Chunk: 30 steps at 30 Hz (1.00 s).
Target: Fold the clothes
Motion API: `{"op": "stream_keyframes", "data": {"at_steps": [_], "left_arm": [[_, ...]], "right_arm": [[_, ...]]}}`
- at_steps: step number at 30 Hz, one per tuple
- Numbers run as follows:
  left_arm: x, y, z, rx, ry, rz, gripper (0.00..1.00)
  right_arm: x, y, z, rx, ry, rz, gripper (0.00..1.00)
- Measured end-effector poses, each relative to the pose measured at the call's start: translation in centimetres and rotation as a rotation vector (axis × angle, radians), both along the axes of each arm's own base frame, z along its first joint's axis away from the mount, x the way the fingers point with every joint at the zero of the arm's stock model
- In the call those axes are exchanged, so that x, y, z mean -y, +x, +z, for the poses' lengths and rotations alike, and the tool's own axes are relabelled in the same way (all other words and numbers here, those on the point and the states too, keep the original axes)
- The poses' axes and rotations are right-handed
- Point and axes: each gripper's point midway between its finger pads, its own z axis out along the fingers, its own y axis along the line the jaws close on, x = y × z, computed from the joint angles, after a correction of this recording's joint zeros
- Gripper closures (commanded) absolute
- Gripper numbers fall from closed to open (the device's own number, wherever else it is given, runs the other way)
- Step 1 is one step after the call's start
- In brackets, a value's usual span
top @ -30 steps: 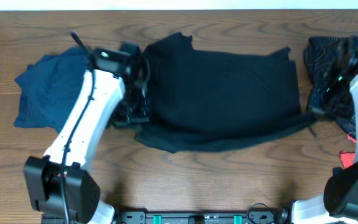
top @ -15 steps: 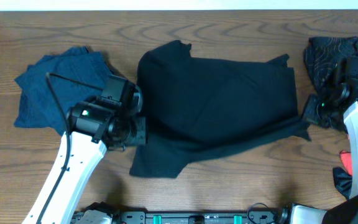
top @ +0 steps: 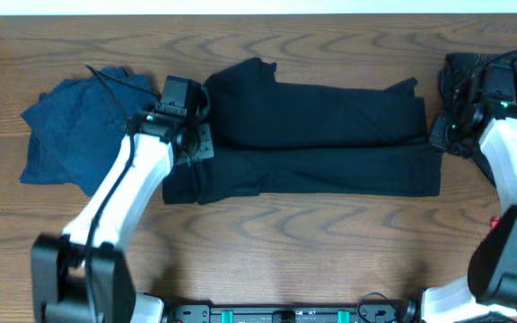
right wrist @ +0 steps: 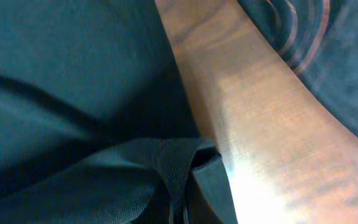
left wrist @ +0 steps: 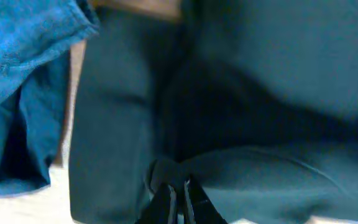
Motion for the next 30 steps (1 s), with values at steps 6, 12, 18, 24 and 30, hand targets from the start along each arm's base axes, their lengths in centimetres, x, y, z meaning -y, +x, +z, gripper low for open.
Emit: {"op": "stream_keyframes", "data": {"at_steps": [6,12,18,24,30], "left_arm": [[-1.1,1.6,-2.9,-0.025,0.007,0.040,0.94],[-0.7,3.3,-2.7,0.041,-0.007,0.038,0.94],[-0.6,4.2,-2.3,0.081,-0.010,0.039,0.17],[-0.7,3.7,-2.0,0.068,0.003,0.019,0.21],[0.6,2.5,1.7,0.113,-0.031,-0.030,0.61]], "right_arm": [[-0.3,1.6,-2.8,-0.008,0.015,0.018,0.99],[-1.4,2.4,-4.0,-0.008,0.018,0.050,0.99],[-1.6,2.9,-3.9,0.008,0.003,0.056,0.78],[-0.7,2.5,-3.6,-0.006,-0.049,0.039,0.65],[-0.8,1.5,1.0,0.055,-0.068,0.047,0.75]]}}
